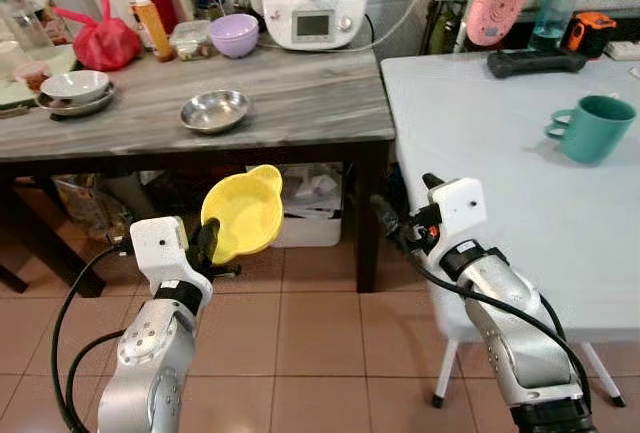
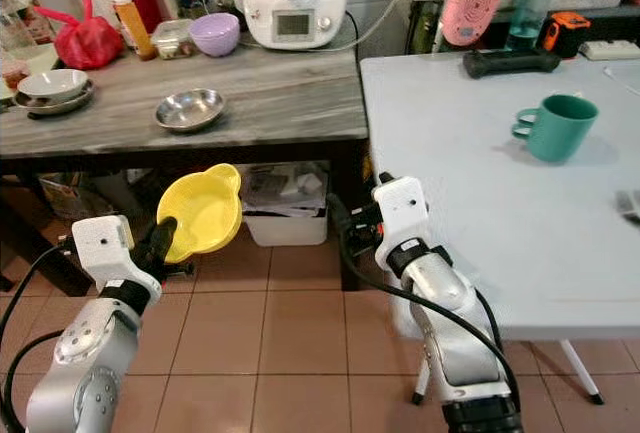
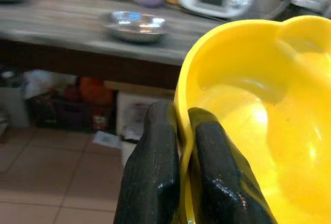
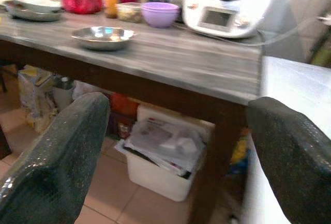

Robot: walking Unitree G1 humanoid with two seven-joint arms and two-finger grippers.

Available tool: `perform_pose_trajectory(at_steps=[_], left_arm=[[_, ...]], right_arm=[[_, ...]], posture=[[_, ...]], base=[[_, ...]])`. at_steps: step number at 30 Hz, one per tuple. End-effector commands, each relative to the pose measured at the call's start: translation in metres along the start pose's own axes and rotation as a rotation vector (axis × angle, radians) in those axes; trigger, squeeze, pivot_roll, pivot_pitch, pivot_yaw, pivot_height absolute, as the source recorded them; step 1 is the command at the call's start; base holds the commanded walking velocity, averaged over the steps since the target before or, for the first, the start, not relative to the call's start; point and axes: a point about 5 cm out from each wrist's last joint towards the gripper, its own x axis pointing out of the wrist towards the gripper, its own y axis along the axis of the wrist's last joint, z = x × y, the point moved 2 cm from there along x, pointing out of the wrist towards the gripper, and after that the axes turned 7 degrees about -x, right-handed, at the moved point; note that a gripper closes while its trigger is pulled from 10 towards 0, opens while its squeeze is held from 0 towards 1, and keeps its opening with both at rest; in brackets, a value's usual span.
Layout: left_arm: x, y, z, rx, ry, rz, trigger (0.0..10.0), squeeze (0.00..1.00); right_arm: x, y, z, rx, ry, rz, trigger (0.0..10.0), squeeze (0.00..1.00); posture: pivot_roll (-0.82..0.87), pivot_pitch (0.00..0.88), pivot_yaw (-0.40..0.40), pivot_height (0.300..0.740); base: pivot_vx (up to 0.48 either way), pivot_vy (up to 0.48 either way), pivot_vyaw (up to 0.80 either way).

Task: Setting the table

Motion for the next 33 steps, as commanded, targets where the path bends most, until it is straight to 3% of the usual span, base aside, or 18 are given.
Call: perform_pose_trajectory(at_steps=[1, 24, 33], left_arm=[[-0.0009, 0.0035, -0.0081, 0.023, 0.03, 0.014, 10.0, 0.0], [0.003, 0.0028, -0.0063, 0.027, 0.034, 0.034, 10.0, 0.0], [0.0031, 0.0077, -0.0009, 0.009, -0.002, 0.082, 10.0, 0.0]], right_arm=[[0.0049, 0.0078, -0.0067, -0.005, 0.019, 0.03, 10.0, 0.0], [0.0071, 0.008, -0.0044, -0.011, 0.003, 0.035, 10.0, 0.0], [0.0057, 0.0071, 0.0028, -0.03, -0.037, 0.032, 10.0, 0.0]], posture=[[-0.07, 0.038, 0.073, 0.74], [-0.07, 0.039, 0.074, 0.74], [-0.08, 0.034, 0.068, 0.74]], base=[[0.0, 0.48, 0.0], [0.0, 0.48, 0.0], [0.0, 0.0, 0.0]])
